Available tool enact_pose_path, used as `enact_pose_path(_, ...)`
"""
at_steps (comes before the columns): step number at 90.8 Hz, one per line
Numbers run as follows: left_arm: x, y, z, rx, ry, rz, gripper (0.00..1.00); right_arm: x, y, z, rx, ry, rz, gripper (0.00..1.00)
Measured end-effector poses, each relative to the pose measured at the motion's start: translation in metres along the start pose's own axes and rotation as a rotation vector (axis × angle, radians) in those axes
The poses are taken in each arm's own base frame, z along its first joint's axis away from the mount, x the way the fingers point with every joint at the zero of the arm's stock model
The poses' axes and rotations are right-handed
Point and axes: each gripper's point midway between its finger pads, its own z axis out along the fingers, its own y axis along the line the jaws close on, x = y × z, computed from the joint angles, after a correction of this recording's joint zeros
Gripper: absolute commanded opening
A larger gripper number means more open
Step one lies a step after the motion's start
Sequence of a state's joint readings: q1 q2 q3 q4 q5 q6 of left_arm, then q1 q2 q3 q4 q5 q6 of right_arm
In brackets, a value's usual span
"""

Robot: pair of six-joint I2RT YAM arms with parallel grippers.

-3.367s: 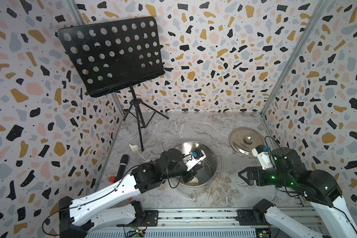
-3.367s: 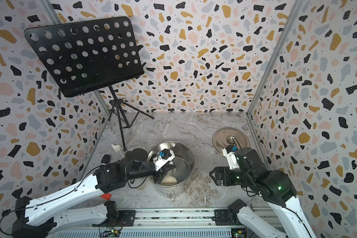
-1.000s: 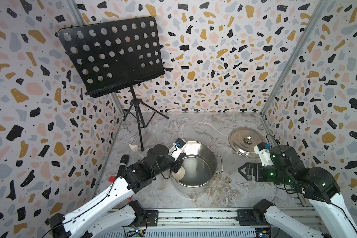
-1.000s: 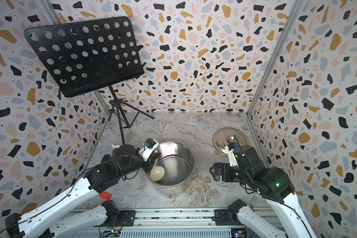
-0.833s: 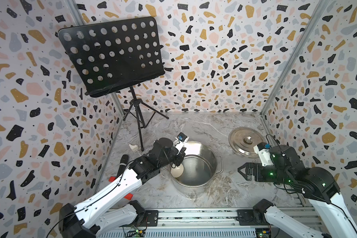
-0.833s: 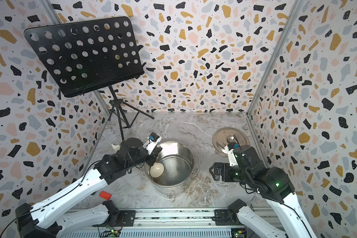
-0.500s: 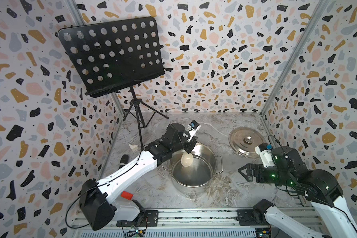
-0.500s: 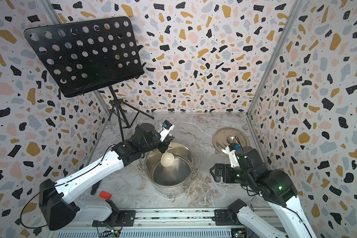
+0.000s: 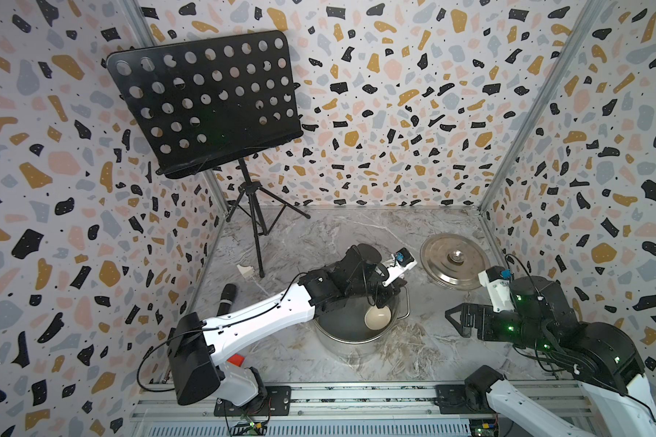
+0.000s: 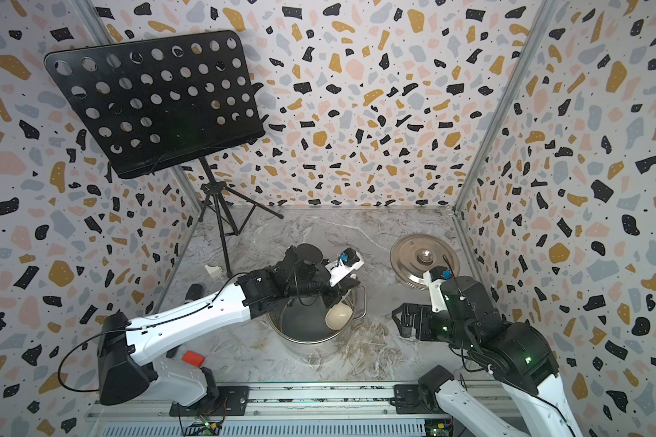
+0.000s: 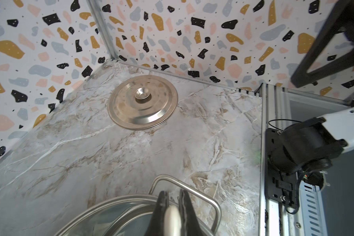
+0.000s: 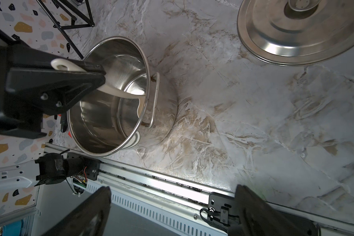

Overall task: Stir the soup with a spoon
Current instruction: Stir the soup in the pan with a stick.

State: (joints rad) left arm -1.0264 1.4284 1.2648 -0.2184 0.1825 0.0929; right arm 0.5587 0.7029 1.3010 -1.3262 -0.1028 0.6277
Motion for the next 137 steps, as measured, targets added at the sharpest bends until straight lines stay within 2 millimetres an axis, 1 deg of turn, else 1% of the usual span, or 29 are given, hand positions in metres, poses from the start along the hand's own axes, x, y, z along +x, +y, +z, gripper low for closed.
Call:
enact_pose_path(9,0.001,-0.017,-0.015,0.023,-0.013,0.019,0.0,0.0,0.0,0.0,0.0,0.0,0.001,0.99)
enact_pose_path(17,0.009,-0.026,-0.033,0.033,-0.014,0.025,0.0,0.0,0.0,0.0,0.0,0.0,0.001,0.99)
enact_pose_path(27,0.03,-0.029,-0.055,0.016,0.004,0.023,0.0,0.0,0.0,0.001,0.002,0.004,0.001,0.99)
enact_pose_path(38,0.059,-0.025,-0.077,-0.032,0.044,0.014,0.0,-0.001,0.0,0.004,0.009,0.016,0.0,0.99)
enact_pose_path(46,0.073,-0.017,-0.094,-0.083,0.054,0.004,0.0,-0.002,0.001,0.006,0.014,0.026,-0.002,0.99)
enact_pose_path(60,0.074,0.015,-0.122,-0.207,-0.001,-0.057,0.0,-0.004,0.004,0.009,0.014,0.04,-0.005,0.99)
enact_pose_path(70,0.075,0.036,-0.132,-0.281,-0.018,-0.099,0.0,-0.004,0.005,0.011,0.012,0.052,-0.009,0.99)
enact_pose_path(82,0.08,0.059,-0.129,-0.343,-0.003,-0.141,0.0,-0.004,0.006,0.012,0.007,0.059,-0.016,0.99)
enact_pose_path(93,0.091,0.085,-0.113,-0.387,0.049,-0.177,0.0,-0.003,0.007,0.011,0.0,0.062,-0.02,0.99)
enact_pose_path(102,0.088,0.101,-0.098,-0.397,0.076,-0.192,0.0,-0.002,0.008,0.011,-0.007,0.064,-0.02,0.99)
enact_pose_path(109,0.076,0.109,-0.087,-0.384,0.072,-0.191,0.0,-0.002,0.008,0.01,-0.01,0.06,-0.021,0.99)
enact_pose_path(123,0.039,0.117,-0.061,-0.324,0.004,-0.179,0.0,-0.001,0.008,0.005,-0.018,0.045,-0.022,0.98)
enact_pose_path(131,0.024,0.117,-0.046,-0.293,-0.026,-0.169,0.0,0.001,0.007,0.003,-0.02,0.04,-0.023,0.98)
enact_pose_path(137,0.016,0.11,-0.033,-0.26,-0.032,-0.158,0.0,0.001,0.006,0.002,-0.018,0.038,-0.023,0.98)
